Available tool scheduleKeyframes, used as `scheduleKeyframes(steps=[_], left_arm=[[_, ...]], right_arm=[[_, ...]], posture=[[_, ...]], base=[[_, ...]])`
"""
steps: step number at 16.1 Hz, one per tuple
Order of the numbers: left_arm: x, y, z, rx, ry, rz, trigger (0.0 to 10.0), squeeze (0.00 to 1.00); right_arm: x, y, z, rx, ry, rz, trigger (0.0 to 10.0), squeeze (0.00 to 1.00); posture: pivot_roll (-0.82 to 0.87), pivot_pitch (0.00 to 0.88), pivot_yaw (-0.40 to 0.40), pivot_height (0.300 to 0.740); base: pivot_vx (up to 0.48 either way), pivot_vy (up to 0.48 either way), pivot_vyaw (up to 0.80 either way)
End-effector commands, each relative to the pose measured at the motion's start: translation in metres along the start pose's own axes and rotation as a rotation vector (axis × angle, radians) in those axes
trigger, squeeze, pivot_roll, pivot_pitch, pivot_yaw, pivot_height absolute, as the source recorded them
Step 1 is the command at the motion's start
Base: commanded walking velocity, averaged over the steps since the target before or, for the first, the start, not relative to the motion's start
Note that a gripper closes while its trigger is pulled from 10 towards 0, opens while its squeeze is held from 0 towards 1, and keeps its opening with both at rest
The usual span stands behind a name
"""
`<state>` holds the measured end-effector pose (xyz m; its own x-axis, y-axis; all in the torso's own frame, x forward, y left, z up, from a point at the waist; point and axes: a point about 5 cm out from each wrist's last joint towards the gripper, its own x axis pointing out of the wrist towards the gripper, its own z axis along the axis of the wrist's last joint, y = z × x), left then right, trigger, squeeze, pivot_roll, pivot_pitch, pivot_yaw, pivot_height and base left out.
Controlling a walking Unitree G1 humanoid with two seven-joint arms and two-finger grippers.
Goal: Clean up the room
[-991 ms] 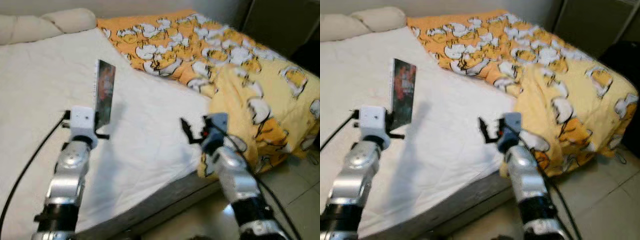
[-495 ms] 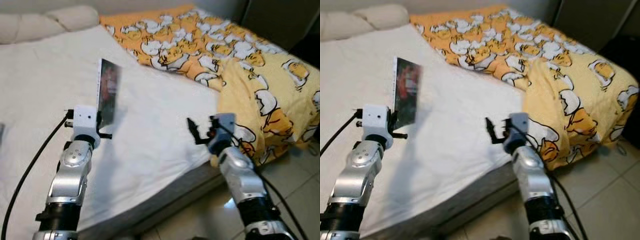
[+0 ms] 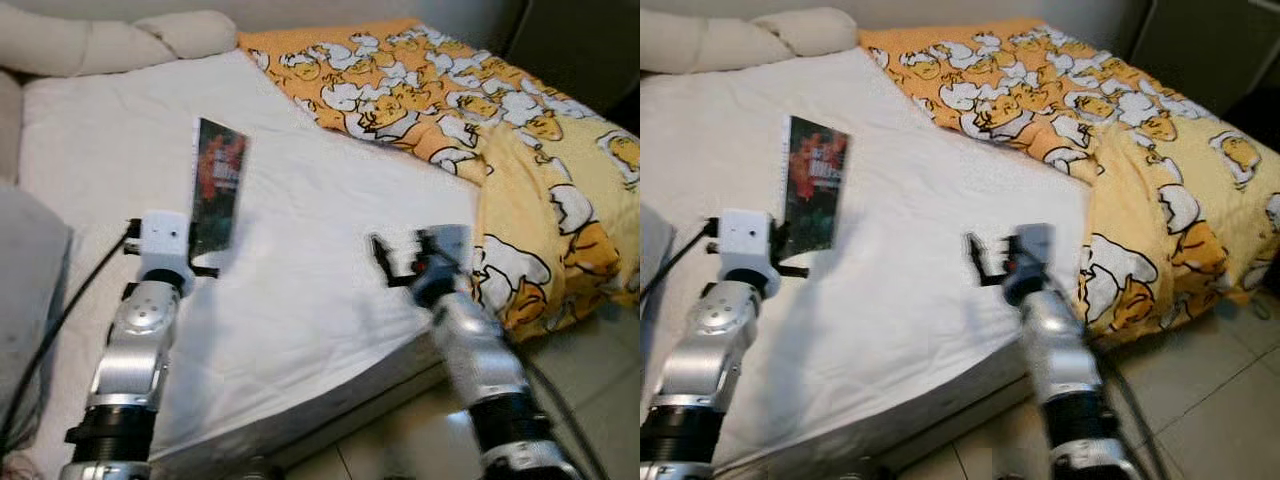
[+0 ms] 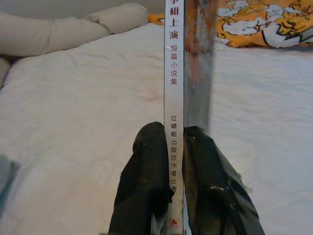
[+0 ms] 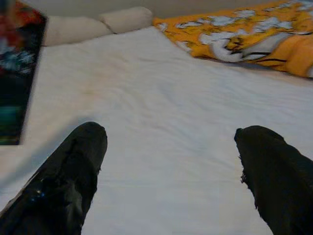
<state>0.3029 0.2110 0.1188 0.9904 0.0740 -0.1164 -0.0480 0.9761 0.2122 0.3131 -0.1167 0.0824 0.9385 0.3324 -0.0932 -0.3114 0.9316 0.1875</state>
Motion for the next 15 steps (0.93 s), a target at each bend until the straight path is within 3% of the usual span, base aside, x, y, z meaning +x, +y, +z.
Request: scheduleKeyframes(steps=[1,8,15], left_arm=[[0.0022,-0.0051,0.0146,0.002,-0.062,-0.012,10.0,0.00],[0.0023,-0.0055,0.0141,0.000,-0.059,-0.011,10.0,0.00],[0.0028,-0.0073,0.0112,-0.047,-0.030,-0.016,10.0,0.00]], right_arm=[[-0.0021,-0.0097,0.0033,-0.026,-0.003,-0.021,10.0,0.00],[-0.0021,-0.0090,0.0027,-0.030,0.002,-0.014,10.0,0.00],[-0.0031,-0.0111,0.0024,-0.018,0.005,-0.006,10.0,0.00]], posture=[[0.00,0.000,-0.002,0.740],[0.00,0.000,-0.003,0.740],[0.00,0.000,-0.004,0.740]], base=[[0.000,0.311,0.00],[0.000,0.305,0.00],[0.000,0.000,0.00]])
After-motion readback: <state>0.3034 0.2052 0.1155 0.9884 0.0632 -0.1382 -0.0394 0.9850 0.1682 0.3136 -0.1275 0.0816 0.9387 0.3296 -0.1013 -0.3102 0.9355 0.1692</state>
